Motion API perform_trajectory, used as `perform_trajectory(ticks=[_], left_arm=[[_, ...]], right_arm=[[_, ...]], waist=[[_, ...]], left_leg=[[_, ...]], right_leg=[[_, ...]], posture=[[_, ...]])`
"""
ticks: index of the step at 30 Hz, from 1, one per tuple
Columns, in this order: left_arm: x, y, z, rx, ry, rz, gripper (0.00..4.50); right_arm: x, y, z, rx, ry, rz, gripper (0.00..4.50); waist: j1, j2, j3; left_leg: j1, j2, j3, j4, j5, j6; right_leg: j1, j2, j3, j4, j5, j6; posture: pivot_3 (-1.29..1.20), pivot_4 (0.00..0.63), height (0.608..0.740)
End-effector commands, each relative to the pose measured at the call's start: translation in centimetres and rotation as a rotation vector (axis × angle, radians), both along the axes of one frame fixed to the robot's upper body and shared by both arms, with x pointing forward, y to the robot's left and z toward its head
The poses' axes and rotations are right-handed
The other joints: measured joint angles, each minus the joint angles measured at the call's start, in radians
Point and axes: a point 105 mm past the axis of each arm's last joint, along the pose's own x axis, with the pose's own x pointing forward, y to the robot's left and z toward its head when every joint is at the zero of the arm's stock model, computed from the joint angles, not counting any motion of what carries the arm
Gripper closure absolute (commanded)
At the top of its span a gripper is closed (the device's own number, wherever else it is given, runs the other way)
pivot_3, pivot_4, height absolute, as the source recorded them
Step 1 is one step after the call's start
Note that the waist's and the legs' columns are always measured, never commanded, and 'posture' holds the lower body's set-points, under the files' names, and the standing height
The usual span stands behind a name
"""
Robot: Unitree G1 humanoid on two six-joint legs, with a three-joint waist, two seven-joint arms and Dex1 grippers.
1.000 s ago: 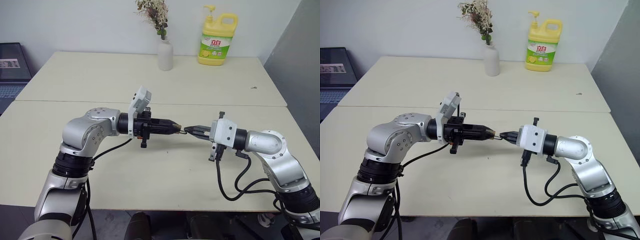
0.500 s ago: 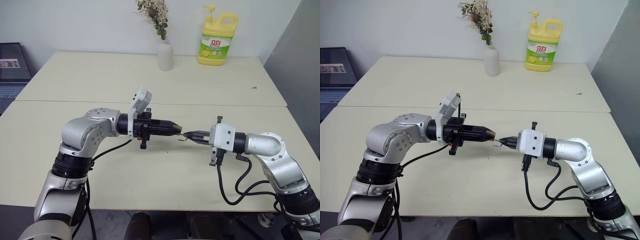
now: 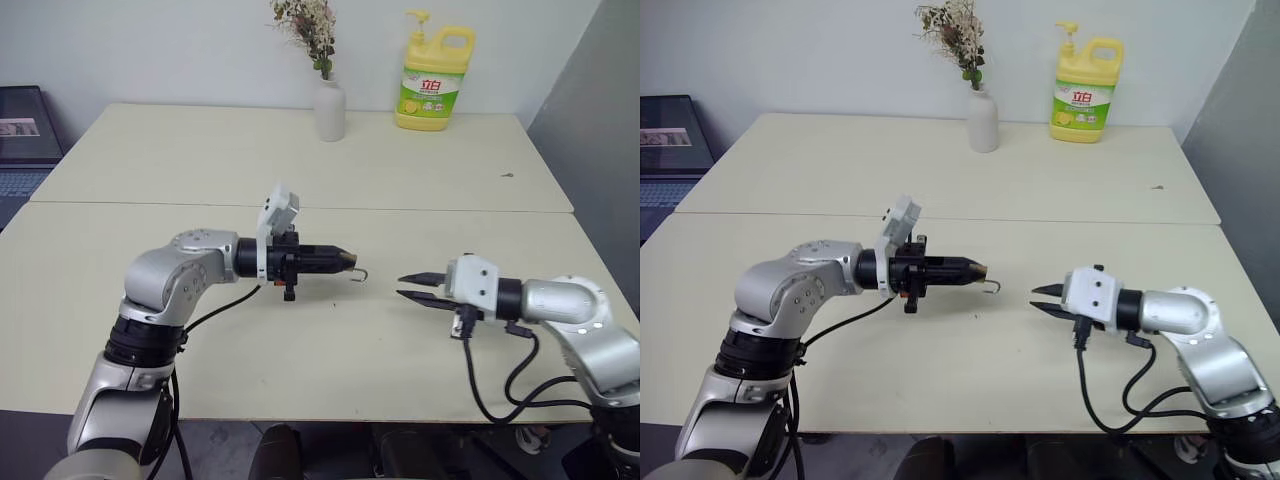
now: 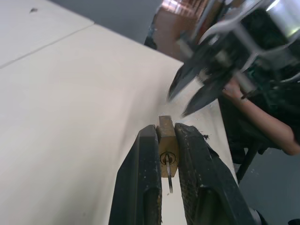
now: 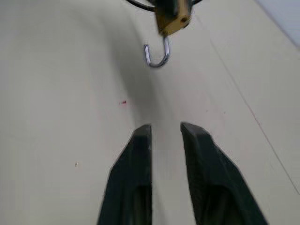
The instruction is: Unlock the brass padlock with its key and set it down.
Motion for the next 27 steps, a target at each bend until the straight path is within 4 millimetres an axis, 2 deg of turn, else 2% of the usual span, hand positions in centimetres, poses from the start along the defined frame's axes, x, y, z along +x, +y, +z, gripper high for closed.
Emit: perform_trajectory(ticks=[1, 7, 11, 20, 22, 27], left_arm=[[-0.2, -0.7, -0.5, 0.016, -0.039, 0.017, 4.33], [0.2, -1.1, -2.7, 0.046, -0.026, 0.062, 4.33], [0.9, -1.4, -4.1, 0.051, 0.005, 0.115, 4.33], [1.7, -1.7, -5.8, 0.045, 0.080, 0.161, 4.33], [2.0, -1.5, -6.0, 0.051, 0.079, 0.170, 3.59], [2.6, -1.1, -5.6, 0.051, 0.058, 0.192, 2.08]], right_arm=[[-1.9, 1.2, 1.3, 0.041, 0.027, 0.056, 2.18], [-2.0, 1.9, 0.5, 0.028, 0.058, 0.041, 0.02], [-2.0, 1.9, -0.6, -0.026, 0.067, 0.042, 0.00], [-1.8, 2.2, -1.2, -0.051, 0.073, 0.050, 0.00], [-1.8, 2.1, -1.3, -0.056, 0.078, 0.049, 0.00], [-1.9, 1.9, -1.5, -0.065, 0.086, 0.045, 0.00]], waist=[[0.001, 0.000, 0.000], [0.002, 0.000, 0.000], [0.003, 0.000, 0.000], [0.002, 0.000, 0.000], [0.002, 0.000, 0.000], [0.003, 0.000, 0.000]], left_leg=[[0.000, 0.000, -0.001, 0.000, 0.000, 0.000], [0.000, -0.001, -0.001, 0.000, 0.000, 0.000], [0.000, -0.001, -0.001, 0.000, 0.000, 0.000], [0.000, -0.001, -0.001, 0.000, 0.000, 0.000], [0.000, -0.001, -0.001, 0.000, 0.000, 0.000], [0.000, -0.001, -0.001, 0.000, 0.000, 0.000]], right_leg=[[0.000, 0.000, -0.001, 0.000, 0.000, 0.000], [0.001, 0.000, 0.000, 0.000, -0.002, 0.003], [0.001, 0.000, 0.000, 0.000, -0.002, 0.003], [0.001, 0.000, 0.000, 0.000, -0.002, 0.003], [0.001, 0.000, 0.000, 0.000, -0.002, 0.003], [0.001, 0.000, 0.000, 0.000, -0.002, 0.003]], posture=[[0.00, 0.150, 0.740], [0.00, 0.150, 0.740], [0.00, 0.150, 0.740], [0.00, 0.150, 0.740], [0.00, 0.150, 0.740], [0.00, 0.150, 0.740]])
